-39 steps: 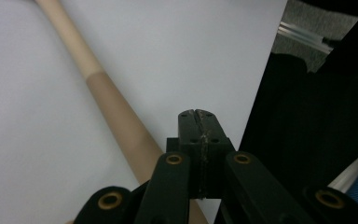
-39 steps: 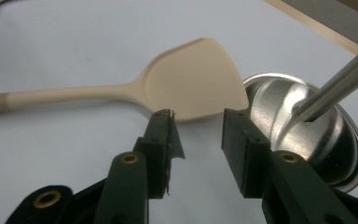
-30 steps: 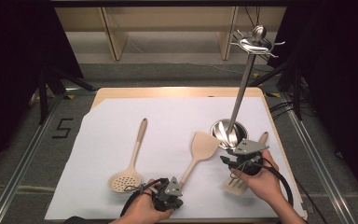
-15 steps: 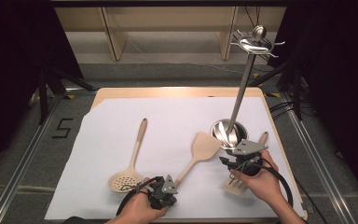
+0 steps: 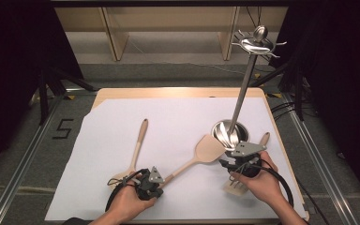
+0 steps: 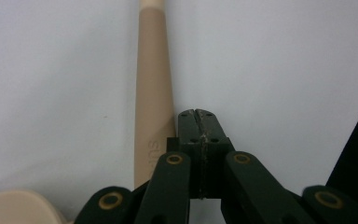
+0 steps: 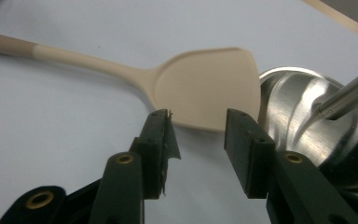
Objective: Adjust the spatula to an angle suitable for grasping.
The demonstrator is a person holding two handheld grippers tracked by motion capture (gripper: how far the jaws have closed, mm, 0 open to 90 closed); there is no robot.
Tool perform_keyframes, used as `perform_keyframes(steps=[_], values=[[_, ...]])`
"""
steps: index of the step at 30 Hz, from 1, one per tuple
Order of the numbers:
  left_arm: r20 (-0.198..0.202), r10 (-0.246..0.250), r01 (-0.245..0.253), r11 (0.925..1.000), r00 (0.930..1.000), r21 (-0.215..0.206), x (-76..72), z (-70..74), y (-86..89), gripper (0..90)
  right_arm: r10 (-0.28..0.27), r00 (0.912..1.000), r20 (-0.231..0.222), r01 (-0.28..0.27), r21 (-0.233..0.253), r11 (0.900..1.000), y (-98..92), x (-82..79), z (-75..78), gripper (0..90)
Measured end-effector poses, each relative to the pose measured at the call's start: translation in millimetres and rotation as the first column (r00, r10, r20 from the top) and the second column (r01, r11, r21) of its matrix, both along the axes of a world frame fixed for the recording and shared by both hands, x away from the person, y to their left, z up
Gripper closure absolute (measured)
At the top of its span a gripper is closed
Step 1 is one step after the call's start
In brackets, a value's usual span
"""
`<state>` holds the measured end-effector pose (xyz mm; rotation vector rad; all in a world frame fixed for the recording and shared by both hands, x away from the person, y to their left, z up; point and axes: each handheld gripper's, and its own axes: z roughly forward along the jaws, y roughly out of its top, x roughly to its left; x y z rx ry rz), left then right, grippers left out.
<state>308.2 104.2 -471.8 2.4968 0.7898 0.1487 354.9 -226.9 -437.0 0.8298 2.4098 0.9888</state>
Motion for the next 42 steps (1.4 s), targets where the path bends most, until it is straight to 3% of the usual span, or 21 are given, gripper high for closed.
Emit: perform_keyframes(steps=[8,9,10,11,13,14,17,20,21,22,24,25,29,31,32,33,35,37,38,40,42], values=[[0.053,0.046,-0.039,0.991,0.9976,-0.128,-1.9,11.0,10.0,71.9,0.165,0.9861,-0.022,-0.166,-0.123,0.978,32.3,0.9,5.1,57.1],[0.049,0.066,-0.057,0.9836,0.9966,-0.171,-1.8,10.9,16.0,62.8,0.232,0.9725,-0.016,-0.232,-0.162,0.959,40.4,4.1,7.6,57.5],[0.049,0.066,-0.057,0.9836,0.9966,-0.171,-1.8,10.9,16.0,60.2,0.232,0.9725,-0.016,-0.232,-0.162,0.959,40.4,4.1,7.6,57.5],[0.037,0.086,-0.076,0.9758,0.9956,-0.205,-1.7,9.8,18.7,57.7,0.314,0.9494,-0.018,-0.31,-0.217,0.926,48.4,8.7,9.5,58.2],[0.061,0.103,-0.084,0.964,0.9928,-0.252,-2.3,11.3,27.3,53.6,0.361,0.9316,-0.044,-0.36,-0.244,0.9,57.9,11.8,10.6,58.7],[0.061,0.103,-0.084,0.964,0.9928,-0.252,-2.3,11.3,27.3,51.8,0.361,0.9316,-0.044,-0.36,-0.244,0.9,57.9,11.8,10.6,58.7],[0.089,0.122,-0.093,0.9555,0.9885,-0.28,-4.9,13.1,33.0,49.7,0.409,0.9075,-0.097,-0.419,-0.278,0.865,74.4,17.8,9.1,58.6],[0.095,0.136,-0.102,0.9491,0.9862,-0.298,-6.5,13.2,37.2,48.8,0.462,0.8786,-0.12,-0.475,-0.323,0.819,89.6,27.5,4.0,58.2],[0.115,0.127,-0.09,0.9547,0.9852,-0.284,-5.3,13.7,39.2,48.4,0.48,0.8682,-0.125,-0.492,-0.339,0.802,93.7,31.1,2.5,58.0],[0.096,0.152,-0.117,0.9463,0.9837,-0.302,-6.5,13.2,38.9,48.0,0.472,0.8704,-0.141,-0.49,-0.337,0.804,97.1,32.4,0.8,57.7],[0.11,0.155,-0.116,0.947,0.9818,-0.3,-5.2,14.2,41.4,47.9,0.488,0.859,-0.156,-0.509,-0.365,0.78,102.9,36.7,-2.5,56.8],[0.101,0.173,-0.135,0.9417,0.9797,-0.308,-5.1,15.0,42.1,47.9,0.448,0.8735,-0.189,-0.486,-0.377,0.788,104.7,34.9,-3.6,56.5],[0.108,0.221,-0.174,0.9264,0.9693,-0.334,-2.7,18.1,46.3,47.9,0.463,0.8603,-0.213,-0.509,-0.399,0.762,108.7,38.5,-9.4,56.0],[0.126,0.221,-0.166,0.9249,0.9672,-0.342,-1.0,19.4,48.9,47.9,0.515,0.8345,-0.196,-0.547,-0.402,0.734,109.4,42.8,-11.5,55.9],[0.118,0.244,-0.186,0.9123,0.9626,-0.365,-1.0,18.9,47.8,47.9,0.476,0.8495,-0.228,-0.527,-0.401,0.749,109.0,39.9,-11.5,55.7],[0.121,0.232,-0.177,0.9202,0.9652,-0.349,-0.4,19.8,49.5,47.8,0.473,0.8499,-0.233,-0.527,-0.404,0.748,109.3,39.7,-11.9,55.6],[0.121,0.241,-0.185,0.9171,0.9629,-0.353,-0.5,19.6,48.5,47.8,0.493,0.8401,-0.225,-0.541,-0.417,0.731,111.2,41.7,-11.5,55.3],[0.12,0.235,-0.179,0.9175,0.9646,-0.355,-0.3,19.3,47.9,47.9,0.493,0.8413,-0.222,-0.539,-0.419,0.731,114.6,43.1,-10.8,55.2],[0.12,0.237,-0.18,0.916,0.9641,-0.358,-0.5,19.1,47.2,47.8,0.544,0.8164,-0.193,-0.569,-0.425,0.704,117.7,47.7,-10.9,55.0],[0.119,0.237,-0.179,0.9136,0.9642,-0.365,-0.7,18.9,46.8,47.9,0.552,0.8089,-0.202,-0.58,-0.426,0.694,122.8,49.4,-11.8,55.0],[0.12,0.24,-0.183,0.9148,0.9634,-0.36,-0.7,18.9,47.6,47.9,0.58,0.7858,-0.214,-0.608,-0.443,0.659,128.3,51.3,-14.4,55.0]])
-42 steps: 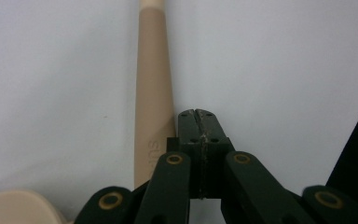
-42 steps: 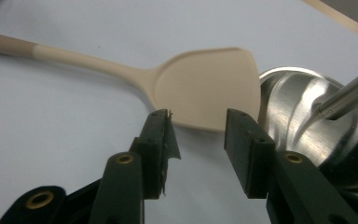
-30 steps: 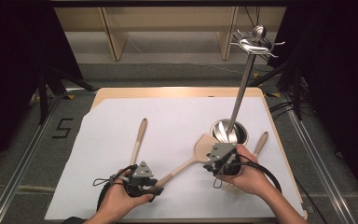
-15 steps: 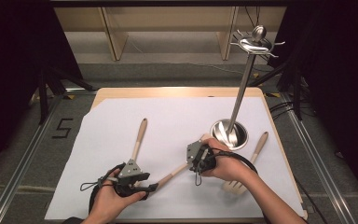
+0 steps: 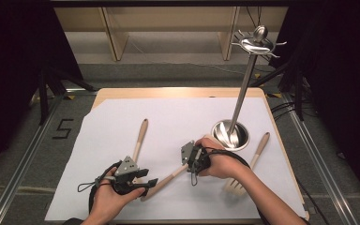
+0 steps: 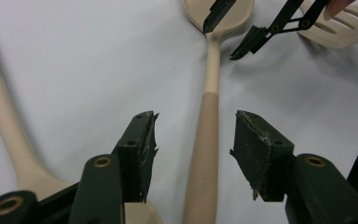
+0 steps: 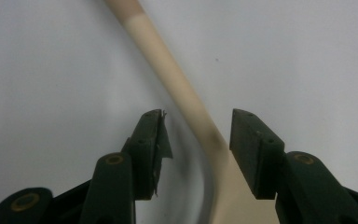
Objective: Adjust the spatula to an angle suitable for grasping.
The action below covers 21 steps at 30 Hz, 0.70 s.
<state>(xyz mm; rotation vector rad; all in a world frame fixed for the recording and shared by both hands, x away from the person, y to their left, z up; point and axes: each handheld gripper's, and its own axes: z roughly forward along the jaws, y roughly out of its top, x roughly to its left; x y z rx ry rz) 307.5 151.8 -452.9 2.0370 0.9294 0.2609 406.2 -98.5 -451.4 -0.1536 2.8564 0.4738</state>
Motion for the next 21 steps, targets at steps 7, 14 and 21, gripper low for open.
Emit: perform_keyframes(steps=[7,14,21], values=[[-0.006,-0.011,0.011,0.9999,0.9999,0.001,1.5,0.2,1.3,48.1,0.055,0.9984,0.009,-0.054,-0.058,0.997,13.1,7.6,-7.5,55.6],[0.021,0.002,-0.001,0.9998,0.9998,-0.022,0.6,2.3,0.6,49.3,0.086,0.9962,0.013,-0.085,-0.078,0.993,16.2,6.0,-7.2,67.4],[0.161,0.078,-0.063,0.9934,0.9838,-0.096,-4.4,19.2,4.4,49.5,0.058,0.997,0.051,-0.054,-0.074,0.996,12.7,0.6,-7.3,77.3]])
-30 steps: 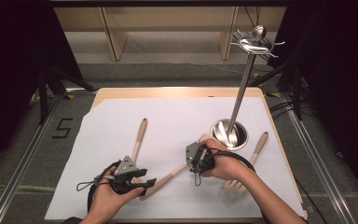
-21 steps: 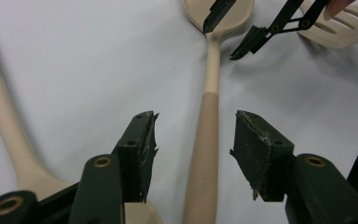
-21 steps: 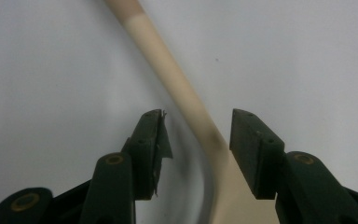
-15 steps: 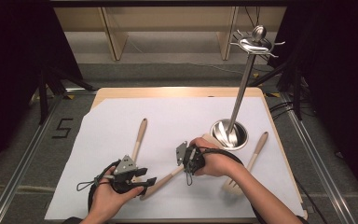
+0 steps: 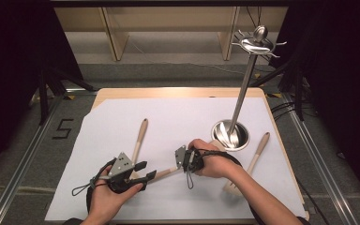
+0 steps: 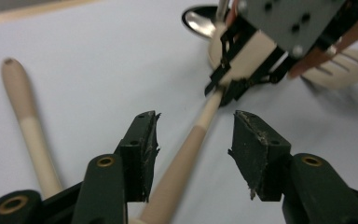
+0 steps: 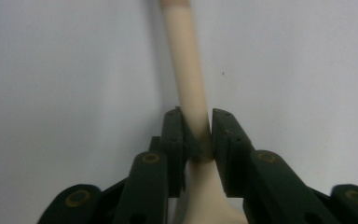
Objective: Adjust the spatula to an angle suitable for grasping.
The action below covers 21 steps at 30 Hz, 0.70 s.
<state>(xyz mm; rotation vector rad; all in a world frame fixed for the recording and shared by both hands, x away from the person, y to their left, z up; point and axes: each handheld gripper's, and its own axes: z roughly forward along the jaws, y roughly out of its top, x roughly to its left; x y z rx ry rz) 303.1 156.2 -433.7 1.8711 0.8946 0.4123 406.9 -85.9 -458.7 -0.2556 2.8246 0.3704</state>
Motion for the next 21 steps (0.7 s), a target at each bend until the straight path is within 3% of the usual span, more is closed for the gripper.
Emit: perform_keyframes(steps=[1,2,4,8,10,11,12,13,15,17,18,21], values=[[0.006,0.012,-0.012,0.9998,0.9999,-0.014,-0.7,1.0,0.4,49.5,0.061,0.9978,0.024,-0.062,0.021,0.998,0.3,3.6,-0.3,77.7],[0.014,0.023,-0.023,0.9997,0.9996,-0.012,-1.1,2.0,0.9,49.6,0.069,0.9973,0.024,-0.07,0.024,0.997,-0.9,3.1,-0.1,78.1],[0.019,0.032,-0.031,0.9992,0.9993,-0.025,-1.1,2.7,1.6,49.7,0.007,0.9998,-0.018,-0.006,0.006,1.0,-5.4,-4.7,0.9,79.2],[0.037,0.045,-0.043,0.9983,0.9983,-0.038,-1.6,4.3,2.6,49.7,0.01,0.9995,-0.031,-0.009,0.026,1.0,-9.8,-10.2,3.8,79.6],[0.054,0.043,-0.041,0.9985,0.9976,-0.037,-1.6,6.1,4.0,49.7,0.077,0.997,0.009,-0.077,0.024,0.997,-12.6,-8.4,7.5,79.6],[0.059,0.049,-0.046,0.9976,0.9971,-0.051,-1.7,6.5,4.3,49.6,0.132,0.991,0.025,-0.133,0.041,0.99,-12.5,-5.4,7.6,79.6],[0.066,0.053,-0.05,0.9975,0.9964,-0.051,-1.7,7.4,5.2,49.6,0.14,0.9899,0.023,-0.14,0.043,0.989,-14.4,-6.3,8.9,79.6],[0.067,0.056,-0.052,0.9968,0.9962,-0.061,-1.6,7.7,5.4,49.6,0.11,0.9939,0.013,-0.11,0.044,0.993,-17.3,-8.6,9.9,79.6],[0.082,0.064,-0.06,0.9969,0.9946,-0.051,-2.1,9.0,6.0,49.5,0.109,0.9939,0.015,-0.109,0.051,0.993,-21.6,-10.4,12.2,79.6],[0.09,0.057,-0.051,0.9965,0.9943,-0.066,-2.5,9.0,4.8,49.3,0.131,0.9904,0.044,-0.134,0.059,0.989,-25.1,-10.6,15.1,79.6],[0.091,0.059,-0.054,0.9965,0.9941,-0.064,-3.2,9.6,4.3,49.2,0.095,0.9952,0.022,-0.097,0.062,0.993,-28.3,-12.8,15.4,79.6],[0.106,0.057,-0.05,0.9964,0.9927,-0.069,-3.8,10.2,3.4,49.0,0.084,0.9959,0.031,-0.087,0.084,0.993,-33.7,-13.1,16.9,79.7]])
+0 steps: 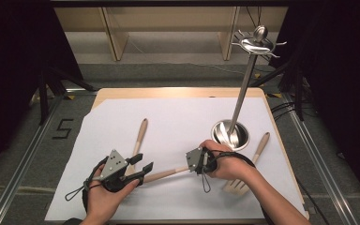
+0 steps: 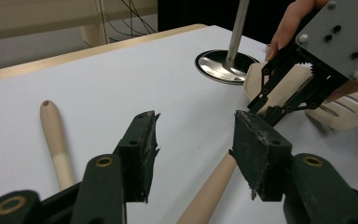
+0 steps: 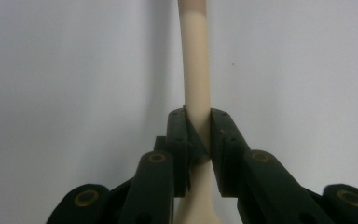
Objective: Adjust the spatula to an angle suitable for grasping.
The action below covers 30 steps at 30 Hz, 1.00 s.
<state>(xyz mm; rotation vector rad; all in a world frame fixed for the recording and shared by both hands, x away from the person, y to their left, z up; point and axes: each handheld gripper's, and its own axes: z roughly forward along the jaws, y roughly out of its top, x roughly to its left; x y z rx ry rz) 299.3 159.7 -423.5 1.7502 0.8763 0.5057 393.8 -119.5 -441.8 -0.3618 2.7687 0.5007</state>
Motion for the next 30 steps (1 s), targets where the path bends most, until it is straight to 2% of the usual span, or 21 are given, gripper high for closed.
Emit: perform_keyframes(steps=[1,2,4,5,6,8,10,11,12,13,14,15,17,18,19,23,24,25,26,28,30], values=[[0.005,0.002,-0.002,1.0,1.0,-0.004,-0.1,0.3,-0.1,48.9,0.023,0.9996,0.018,-0.023,-0.002,1.0,-1.3,1.8,1.7,79.6],[0.006,0.009,-0.009,1.0,0.9999,0.003,-0.8,1.4,0.5,49.0,-0.018,0.9998,0.011,0.018,0.013,1.0,-3.7,0.3,1.8,79.7],[0.014,0.013,-0.013,0.9999,0.9998,-0.003,-1.2,2.6,1.3,49.0,0.008,0.9998,0.02,-0.009,0.031,0.999,-6.5,2.9,4.2,79.7],[0.019,0.02,-0.02,0.9998,0.9996,-0.006,-1.5,3.1,1.7,49.0,0.007,1.0,0.001,-0.007,0.041,0.999,-8.3,3.4,5.2,79.7],[0.028,0.016,-0.016,0.9998,0.9995,-0.014,-0.9,3.0,2.3,49.0,-0.034,0.9994,-0.006,0.034,0.064,0.997,-11.3,2.1,6.5,79.7],[0.034,0.027,-0.027,0.9995,0.9991,-0.017,-1.8,4.2,3.2,49.0,-0.01,0.9999,0.001,0.01,0.098,0.995,-14.4,5.2,10.8,79.7],[0.047,0.037,-0.036,0.999,0.9982,-0.028,-2.3,5.2,3.7,49.0,-0.029,0.9996,-0.003,0.029,0.133,0.991,-18.1,5.7,15.3,79.7],[0.053,0.043,-0.042,0.9985,0.9977,-0.035,-2.9,6.0,3.8,49.0,-0.084,0.9964,0.001,0.083,0.156,0.984,-21.0,4.6,17.4,79.7],[0.065,0.044,-0.041,0.9984,0.9969,-0.04,-3.1,6.8,4.2,49.0,-0.096,0.9952,0.021,0.091,0.174,0.981,-22.9,6.0,19.5,79.7],[0.069,0.051,-0.048,0.9979,0.9963,-0.044,-4.1,7.9,4.6,49.2,-0.116,0.9929,0.024,0.109,0.207,0.972,-24.3,7.0,20.6,79.7],[0.091,0.056,-0.05,0.997,0.9943,-0.06,-5.0,9.5,5.0,49.5,-0.17,0.9854,0.001,0.165,0.243,0.956,-28.4,7.6,23.5,79.7],[0.091,0.056,-0.05,0.997,0.9943,-0.06,-5.0,9.5,5.0,49.6,-0.17,0.9854,0.001,0.165,0.243,0.956,-28.4,7.6,23.5,79.7],[0.084,0.053,-0.048,0.9971,0.9951,-0.06,-5.6,10.6,4.9,49.6,-0.189,0.982,0.002,0.181,0.283,0.942,-30.9,9.7,25.2,79.7],[0.078,0.047,-0.042,0.9971,0.9958,-0.063,-5.3,10.1,4.4,49.8,-0.202,0.9791,-0.02,0.199,0.301,0.933,-31.5,9.8,25.5,79.7],[0.065,0.041,-0.037,0.9971,0.997,-0.066,-4.9,9.2,3.6,51.1,-0.217,0.9749,-0.049,0.221,0.312,0.924,-32.3,9.7,26.3,79.7],[0.018,0.006,-0.004,0.9974,0.9998,-0.072,0.0,5.8,-2.0,51.1,-0.274,0.9608,-0.043,0.27,0.373,0.888,-35.6,11.1,28.6,79.7],[0.005,0.004,-0.003,0.9973,1.0,-0.074,2.3,5.6,-3.8,50.4,-0.269,0.9612,-0.062,0.271,0.389,0.881,-36.0,10.8,28.9,79.7],[-0.01,-0.003,0.003,0.997,0.9999,-0.078,5.6,5.7,-5.8,49.3,-0.272,0.9609,-0.052,0.269,0.406,0.873,-36.7,11.2,29.8,79.7],[-0.023,-0.012,0.011,0.997,0.9997,-0.076,9.4,6.0,-7.7,47.9,-0.281,0.958,-0.058,0.278,0.423,0.862,-37.0,10.8,30.5,79.7],[-0.05,-0.027,0.021,0.9941,0.9984,-0.106,17.1,6.6,-11.3,46.1,-0.294,0.9533,-0.067,0.292,0.454,0.842,-37.3,10.7,33.0,79.7],[-0.065,-0.031,0.024,0.9942,0.9974,-0.105,24.3,8.4,-14.4,43.9,-0.306,0.9484,-0.082,0.306,0.488,0.817,-37.1,8.8,35.8,79.7]])
